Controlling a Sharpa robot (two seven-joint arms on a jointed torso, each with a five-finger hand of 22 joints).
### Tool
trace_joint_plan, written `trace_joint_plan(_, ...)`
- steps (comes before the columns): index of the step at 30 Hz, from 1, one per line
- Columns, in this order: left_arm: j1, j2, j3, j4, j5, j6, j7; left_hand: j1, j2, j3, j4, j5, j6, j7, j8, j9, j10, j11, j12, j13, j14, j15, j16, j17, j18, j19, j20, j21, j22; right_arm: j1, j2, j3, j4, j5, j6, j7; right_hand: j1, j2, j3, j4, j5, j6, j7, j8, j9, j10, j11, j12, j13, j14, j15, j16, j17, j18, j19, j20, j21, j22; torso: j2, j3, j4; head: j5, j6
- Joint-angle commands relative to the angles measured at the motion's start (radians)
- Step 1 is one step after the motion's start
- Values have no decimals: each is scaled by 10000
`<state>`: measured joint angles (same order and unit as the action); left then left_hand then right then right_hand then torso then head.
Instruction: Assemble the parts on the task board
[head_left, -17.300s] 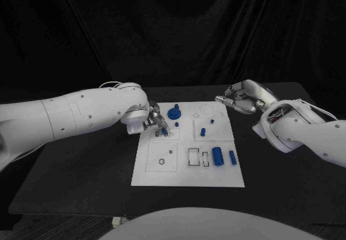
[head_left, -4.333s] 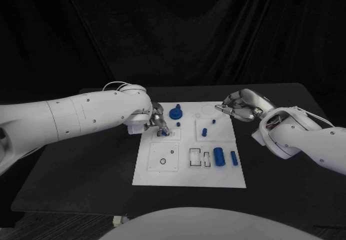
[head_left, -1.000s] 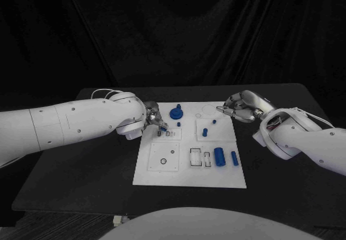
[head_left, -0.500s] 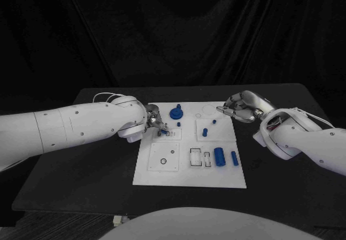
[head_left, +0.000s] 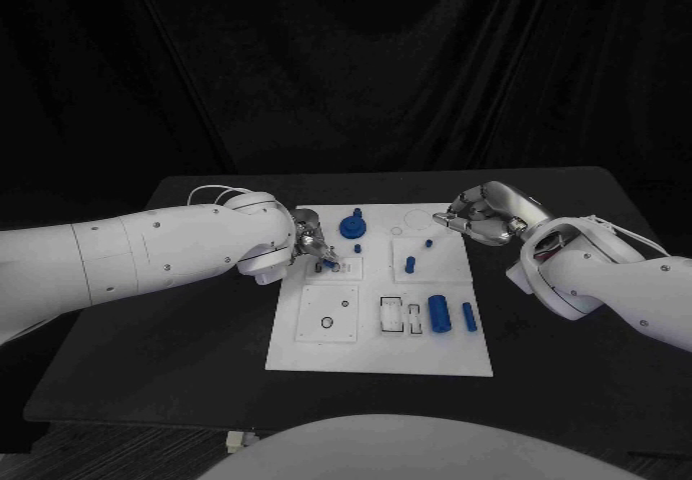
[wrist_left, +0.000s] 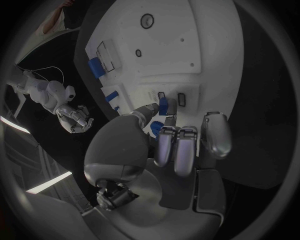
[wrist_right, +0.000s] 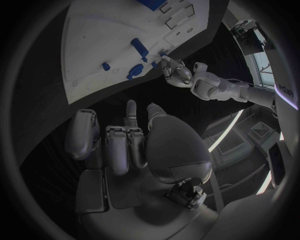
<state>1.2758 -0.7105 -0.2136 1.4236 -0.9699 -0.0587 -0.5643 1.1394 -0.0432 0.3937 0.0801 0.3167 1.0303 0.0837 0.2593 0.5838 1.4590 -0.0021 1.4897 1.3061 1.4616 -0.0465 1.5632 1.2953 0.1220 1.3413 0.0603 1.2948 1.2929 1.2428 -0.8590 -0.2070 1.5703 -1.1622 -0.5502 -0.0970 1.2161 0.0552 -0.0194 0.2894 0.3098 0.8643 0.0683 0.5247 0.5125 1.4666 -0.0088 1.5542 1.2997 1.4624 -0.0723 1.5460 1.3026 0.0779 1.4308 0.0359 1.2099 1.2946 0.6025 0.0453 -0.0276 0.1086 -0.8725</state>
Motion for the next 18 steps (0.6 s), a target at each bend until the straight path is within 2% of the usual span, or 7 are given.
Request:
trace_joint_plan(1,-17,34,8,-1,-8,170,147,-260,35,495,122,-47,-60,-240,54,94,20,-93,-84,1114,723,-127,-113,2042,-384,103,-65,-99,633,-25,-13,7,24,-60,12,-139,209,-39,-125,-61,182,-106,-32,10,54,1042,16,166,2711,1084,37,248,2682,38,-26,59,-181,1677,1,2,3,2,-2)
trace_joint_plan(18,-55,190,8,-156,-7,534,105,-294,42,470,175,-91,-64,-235,44,86,4,-91,-97,1092,708,-127,-121,2013,-379,91,-65,-123,623,-26,-1,7,20,-60,34,-150,231,-42,-119,-57,231,-108,-32,10,54,1042,17,166,2711,1084,37,248,2682,40,-29,59,-194,1674,2,1,2,8,-2)
